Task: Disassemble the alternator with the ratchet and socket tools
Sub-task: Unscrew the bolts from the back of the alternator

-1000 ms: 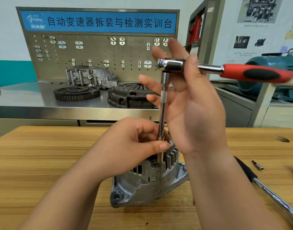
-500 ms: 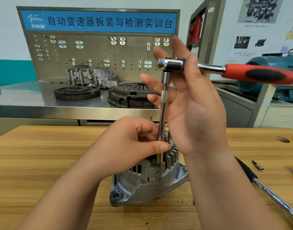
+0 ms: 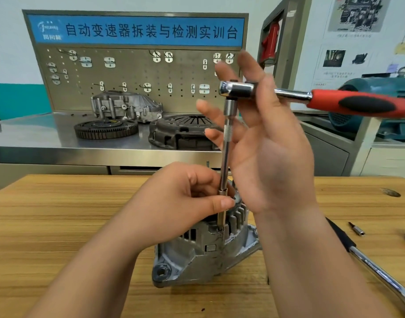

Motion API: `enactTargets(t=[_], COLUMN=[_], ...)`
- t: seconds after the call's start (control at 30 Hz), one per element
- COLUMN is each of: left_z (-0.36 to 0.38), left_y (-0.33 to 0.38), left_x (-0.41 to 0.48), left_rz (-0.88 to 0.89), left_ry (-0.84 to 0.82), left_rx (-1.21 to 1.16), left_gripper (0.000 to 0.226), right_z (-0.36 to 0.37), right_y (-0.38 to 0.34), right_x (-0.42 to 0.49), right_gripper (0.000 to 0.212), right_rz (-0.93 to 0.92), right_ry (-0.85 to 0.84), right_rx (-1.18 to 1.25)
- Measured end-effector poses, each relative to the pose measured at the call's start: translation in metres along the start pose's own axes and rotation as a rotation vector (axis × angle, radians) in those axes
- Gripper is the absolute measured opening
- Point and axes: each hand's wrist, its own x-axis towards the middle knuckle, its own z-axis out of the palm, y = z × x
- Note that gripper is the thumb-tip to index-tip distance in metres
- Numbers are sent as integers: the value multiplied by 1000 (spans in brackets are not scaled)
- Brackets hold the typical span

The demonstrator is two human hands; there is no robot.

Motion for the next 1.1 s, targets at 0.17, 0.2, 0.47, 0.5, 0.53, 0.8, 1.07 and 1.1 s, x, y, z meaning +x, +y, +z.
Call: enactTargets(t=[0.17, 0.2, 0.47, 0.5, 0.53, 0.8, 1.07, 1.1], left_z=[2, 3, 4, 3, 2, 2, 1, 0], left_y=[2, 2, 0, -1, -1, 2, 2, 1], left_x=[-1, 0, 1, 1, 1, 0, 0, 0], left_rz=[-6, -14, -10, -13, -12, -18, 13, 7], left_ry=[24, 42, 95, 72, 45, 87, 31, 0], left_rx=[27, 25, 68, 54, 37, 40, 70, 49], left_gripper=[22, 23, 27, 20, 14, 34, 18, 12], right_z=[-1, 0, 2, 1, -1, 2, 1, 0], right_y=[1, 1, 1, 1, 1, 0, 0, 0], right_x=[1, 1, -1, -1, 0, -1, -1, 0], right_gripper=[40, 36, 26, 25, 27, 25, 33, 39], right_rz=[90, 59, -96, -59, -16, -52, 30, 74], right_ry=[25, 14, -30, -18, -3, -4, 18, 30], right_rx=[22, 0, -87, -50, -20, -58, 8, 24])
